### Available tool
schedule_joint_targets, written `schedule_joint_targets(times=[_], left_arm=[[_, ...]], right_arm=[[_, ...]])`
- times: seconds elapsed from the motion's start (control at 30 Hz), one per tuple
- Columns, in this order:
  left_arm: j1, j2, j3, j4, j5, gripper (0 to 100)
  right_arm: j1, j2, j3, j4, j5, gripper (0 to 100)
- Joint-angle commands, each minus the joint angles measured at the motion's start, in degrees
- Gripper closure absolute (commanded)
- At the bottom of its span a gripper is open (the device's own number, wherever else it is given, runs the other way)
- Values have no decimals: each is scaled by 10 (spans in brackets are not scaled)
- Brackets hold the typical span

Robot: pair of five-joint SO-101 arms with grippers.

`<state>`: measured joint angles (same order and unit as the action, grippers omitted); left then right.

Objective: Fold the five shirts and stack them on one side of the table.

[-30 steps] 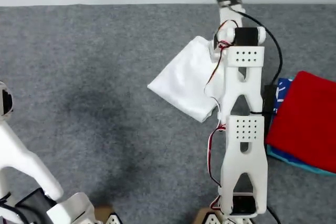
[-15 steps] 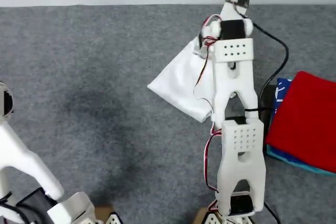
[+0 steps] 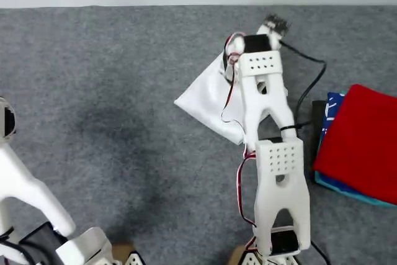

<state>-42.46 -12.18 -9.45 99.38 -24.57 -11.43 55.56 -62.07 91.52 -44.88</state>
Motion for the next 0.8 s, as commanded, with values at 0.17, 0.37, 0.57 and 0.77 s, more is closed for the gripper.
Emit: schedule_joint_targets(times=[0.17, 0.37, 0.57, 0.77], left_arm=[[-3, -16, -1, 11, -5, 924], [-3, -16, -1, 11, -4, 924], [-3, -16, -1, 11, -4, 924], [-2, -16, -1, 11, -4, 924]], right_arm=[[0, 94, -4, -46, -30, 550], [3, 121, -31, -37, -25, 775], [31, 118, -90, 22, 25, 974], [39, 118, -248, 117, 133, 990]])
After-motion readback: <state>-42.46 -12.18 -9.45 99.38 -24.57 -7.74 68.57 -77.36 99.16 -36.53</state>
